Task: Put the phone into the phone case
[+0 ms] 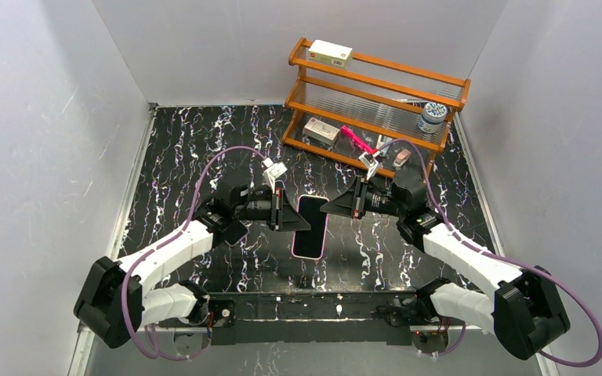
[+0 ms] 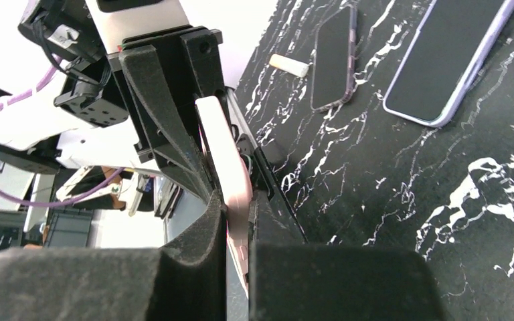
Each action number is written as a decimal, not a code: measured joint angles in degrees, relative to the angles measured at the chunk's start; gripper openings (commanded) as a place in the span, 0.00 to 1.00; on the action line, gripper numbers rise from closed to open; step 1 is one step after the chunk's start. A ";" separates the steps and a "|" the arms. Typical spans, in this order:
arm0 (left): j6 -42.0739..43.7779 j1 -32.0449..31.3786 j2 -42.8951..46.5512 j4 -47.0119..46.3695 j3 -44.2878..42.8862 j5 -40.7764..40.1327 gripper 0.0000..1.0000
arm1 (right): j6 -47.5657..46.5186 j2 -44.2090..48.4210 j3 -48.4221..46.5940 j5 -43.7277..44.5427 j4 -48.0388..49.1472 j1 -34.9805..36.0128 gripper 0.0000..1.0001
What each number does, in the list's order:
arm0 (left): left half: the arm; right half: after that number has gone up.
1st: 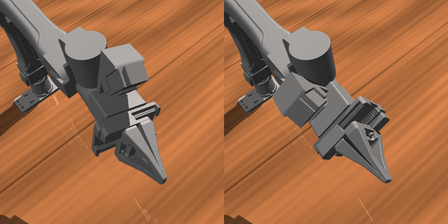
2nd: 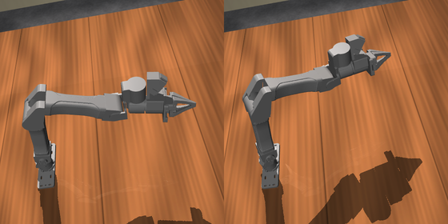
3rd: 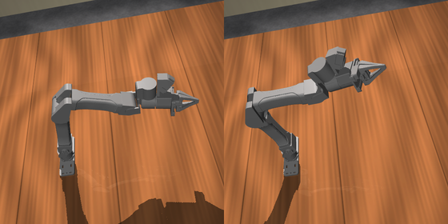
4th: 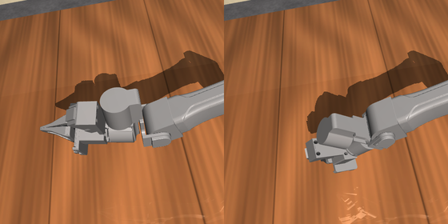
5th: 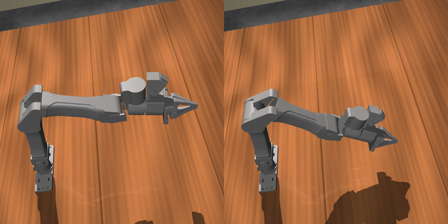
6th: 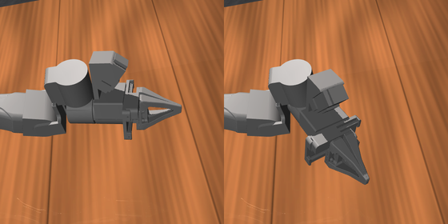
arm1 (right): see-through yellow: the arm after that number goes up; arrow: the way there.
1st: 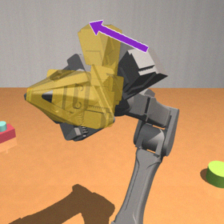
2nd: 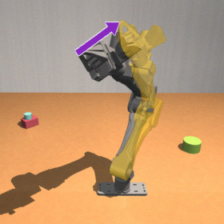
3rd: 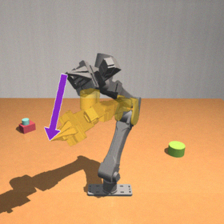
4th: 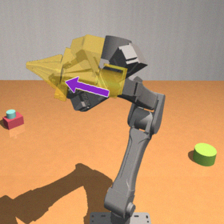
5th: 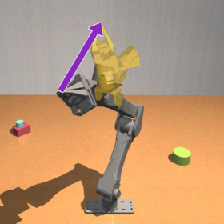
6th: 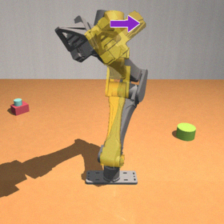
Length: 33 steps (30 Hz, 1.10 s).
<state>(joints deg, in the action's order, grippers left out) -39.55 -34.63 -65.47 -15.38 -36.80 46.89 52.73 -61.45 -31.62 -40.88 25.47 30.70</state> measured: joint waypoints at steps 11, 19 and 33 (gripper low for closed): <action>-9.09 -0.63 -1.84 -8.83 3.04 -4.90 0.00 | -0.20 5.57 0.04 7.52 -9.11 0.39 0.71; -16.46 -0.20 -1.84 -14.88 4.42 -10.29 0.00 | 1.57 6.51 3.74 3.78 -4.33 0.42 0.72; -25.64 -0.35 -5.75 -26.73 4.61 -11.69 0.10 | 7.69 2.01 8.31 -2.23 7.37 0.28 0.01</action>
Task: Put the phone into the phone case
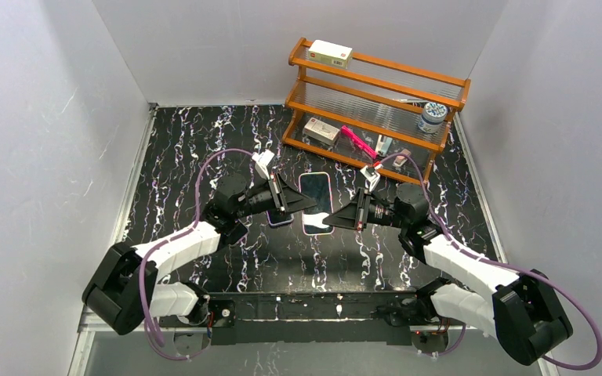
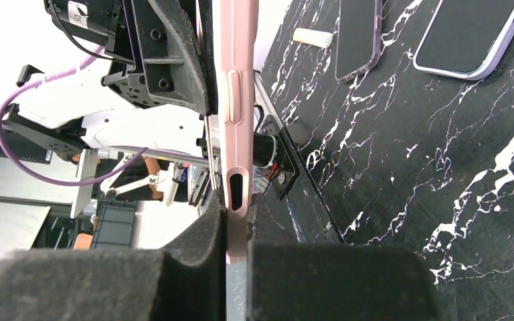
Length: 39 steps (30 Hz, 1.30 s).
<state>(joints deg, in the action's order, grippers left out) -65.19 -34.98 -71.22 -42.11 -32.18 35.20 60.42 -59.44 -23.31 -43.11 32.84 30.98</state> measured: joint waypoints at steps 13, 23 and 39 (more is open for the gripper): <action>10.27 -0.07 -0.50 20.06 -1.46 -10.78 0.76 | -3.69 0.11 0.50 7.65 -14.01 0.09 0.01; 26.12 -0.07 5.68 44.63 -10.34 -25.46 0.98 | -8.72 -8.17 -3.58 13.75 -22.95 -0.02 0.01; 34.88 -0.07 8.74 56.35 -10.75 -30.95 0.98 | -10.01 -19.32 -5.60 19.85 -24.83 -0.48 0.41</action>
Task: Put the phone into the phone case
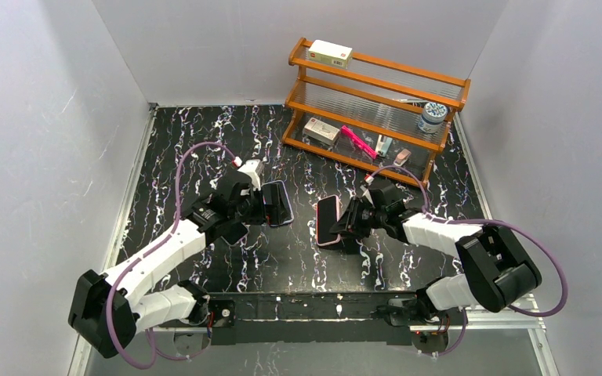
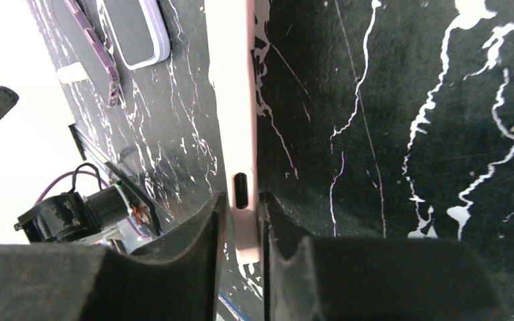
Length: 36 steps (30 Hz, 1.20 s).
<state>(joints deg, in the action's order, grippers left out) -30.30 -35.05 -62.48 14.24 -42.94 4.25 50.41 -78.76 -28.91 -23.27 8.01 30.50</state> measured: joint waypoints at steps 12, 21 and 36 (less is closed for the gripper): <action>-0.39 -0.02 1.25 2.27 -3.08 -0.39 0.98 | -4.07 8.09 -5.31 8.63 -11.67 -0.02 0.62; -0.66 -0.02 3.28 2.47 -3.41 -0.85 0.98 | -9.97 5.90 -10.82 8.81 -12.20 -0.07 0.01; -0.79 -0.02 4.28 3.41 -3.30 -1.75 0.98 | -13.51 -15.15 -20.55 3.98 -2.99 -0.07 0.01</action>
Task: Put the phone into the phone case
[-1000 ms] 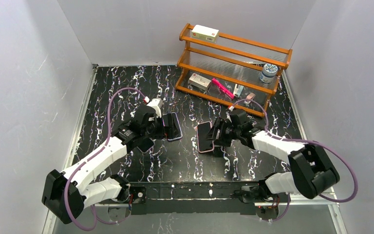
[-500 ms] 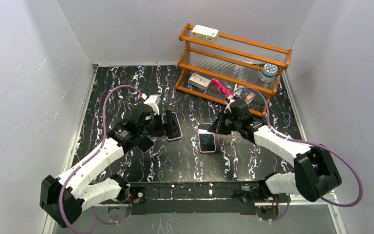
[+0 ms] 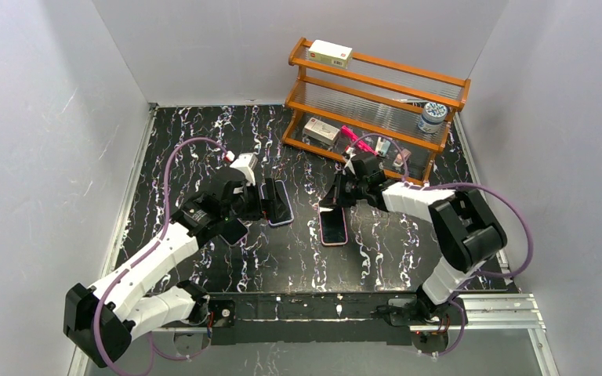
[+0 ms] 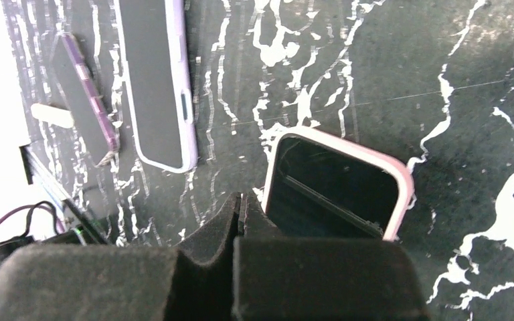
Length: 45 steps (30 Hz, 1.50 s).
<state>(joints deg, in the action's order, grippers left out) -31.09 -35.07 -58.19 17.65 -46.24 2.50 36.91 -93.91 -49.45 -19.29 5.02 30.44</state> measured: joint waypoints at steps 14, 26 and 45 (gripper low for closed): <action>0.00 0.00 1.33 0.42 0.57 -0.63 0.98 | -0.61 -5.25 -1.38 1.55 0.35 -0.76 0.01; 0.00 0.00 2.95 0.70 0.66 -0.63 0.98 | -1.20 -4.39 -2.21 1.99 1.44 -1.14 0.01; -0.39 0.00 8.22 3.41 -6.32 -7.50 0.98 | -3.08 14.69 -3.04 3.58 -9.94 -1.22 0.69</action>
<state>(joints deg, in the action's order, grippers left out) -31.48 -35.07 -49.98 21.06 -52.56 -4.99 33.82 -79.22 -52.49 -15.70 -4.93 29.21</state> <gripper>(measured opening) 0.981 0.478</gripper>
